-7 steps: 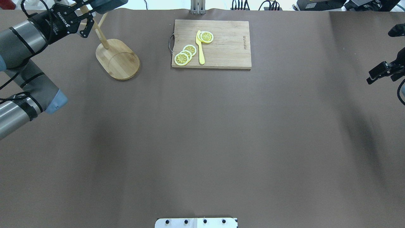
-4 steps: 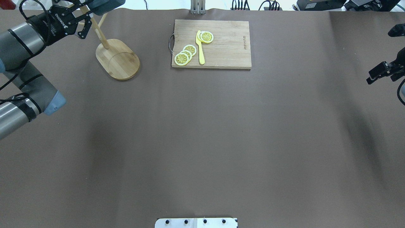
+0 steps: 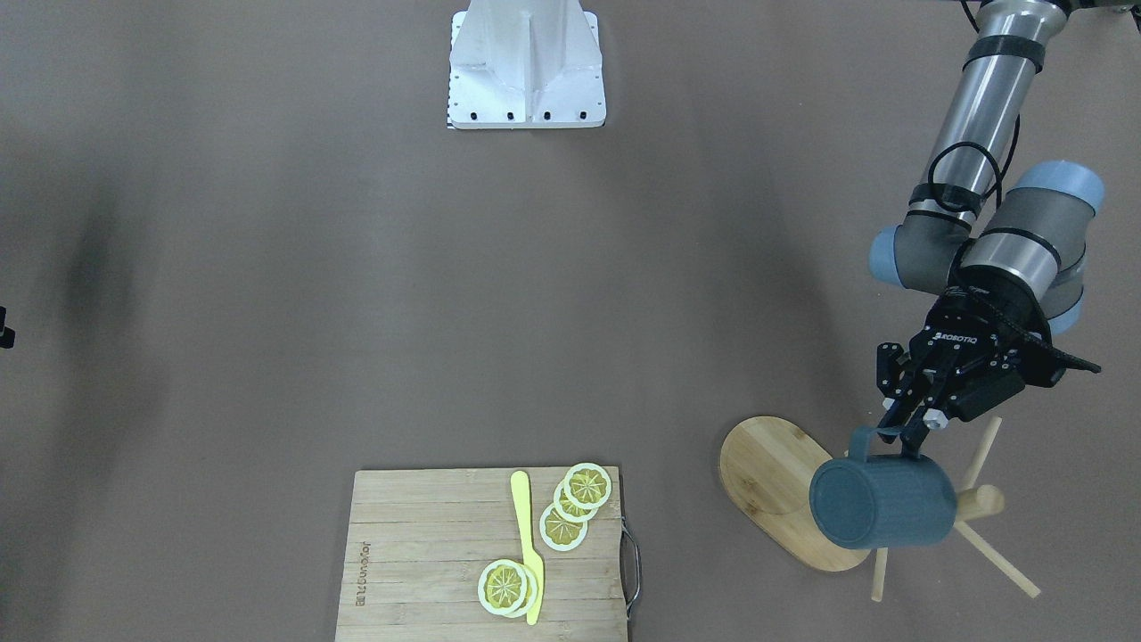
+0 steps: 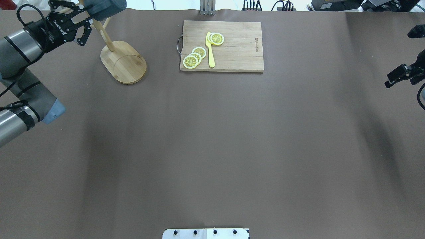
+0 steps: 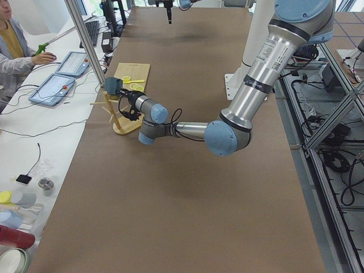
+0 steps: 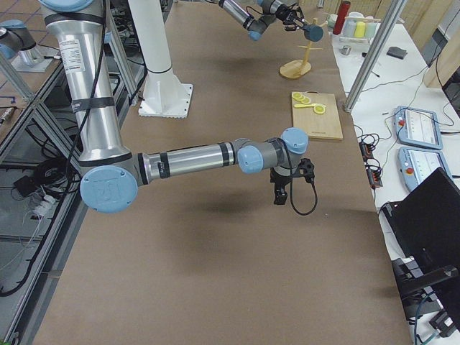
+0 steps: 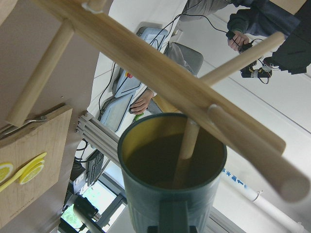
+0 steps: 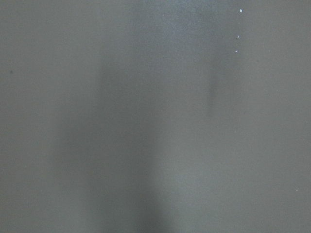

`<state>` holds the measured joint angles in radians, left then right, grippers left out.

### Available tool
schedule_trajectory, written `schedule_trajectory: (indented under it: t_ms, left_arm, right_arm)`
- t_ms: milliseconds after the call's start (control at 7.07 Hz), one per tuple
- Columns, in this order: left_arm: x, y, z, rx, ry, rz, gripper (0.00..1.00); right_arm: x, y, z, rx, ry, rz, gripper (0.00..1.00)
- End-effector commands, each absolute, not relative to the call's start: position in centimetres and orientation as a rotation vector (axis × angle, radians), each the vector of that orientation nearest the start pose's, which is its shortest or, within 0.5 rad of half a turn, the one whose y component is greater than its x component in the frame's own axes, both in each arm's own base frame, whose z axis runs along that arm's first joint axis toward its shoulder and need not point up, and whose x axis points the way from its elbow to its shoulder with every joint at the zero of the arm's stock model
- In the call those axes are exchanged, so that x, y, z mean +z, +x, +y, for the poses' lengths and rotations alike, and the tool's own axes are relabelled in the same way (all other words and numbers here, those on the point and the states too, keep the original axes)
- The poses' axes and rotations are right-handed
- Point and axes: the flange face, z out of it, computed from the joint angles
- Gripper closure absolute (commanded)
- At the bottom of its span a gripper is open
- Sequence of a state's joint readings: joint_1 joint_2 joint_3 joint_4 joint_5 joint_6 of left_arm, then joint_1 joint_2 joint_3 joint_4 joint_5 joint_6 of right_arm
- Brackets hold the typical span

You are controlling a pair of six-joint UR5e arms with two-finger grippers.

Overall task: Hang cup on storage rack
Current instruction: 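Hook the mug handle onto a mug-tree peg with the left gripper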

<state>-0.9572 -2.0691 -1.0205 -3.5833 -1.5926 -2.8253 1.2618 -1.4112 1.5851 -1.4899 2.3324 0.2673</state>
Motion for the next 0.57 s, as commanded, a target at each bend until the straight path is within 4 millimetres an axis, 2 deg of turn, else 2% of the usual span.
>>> schedule_trajectory:
  t_ms: [0,424]
  left_arm:
    - [43.02,26.66,-60.44,-1.338,-0.351,2.222,1.00]
    - [43.81,26.49,-60.03,-1.343,-0.350,2.214,0.97]
  right_arm:
    - [55.54,-10.82,-55.79,-0.133,0.017,-0.808,0.00]
    - [55.37,-10.45,-55.28,-0.126,0.016,-0.816,0.00]
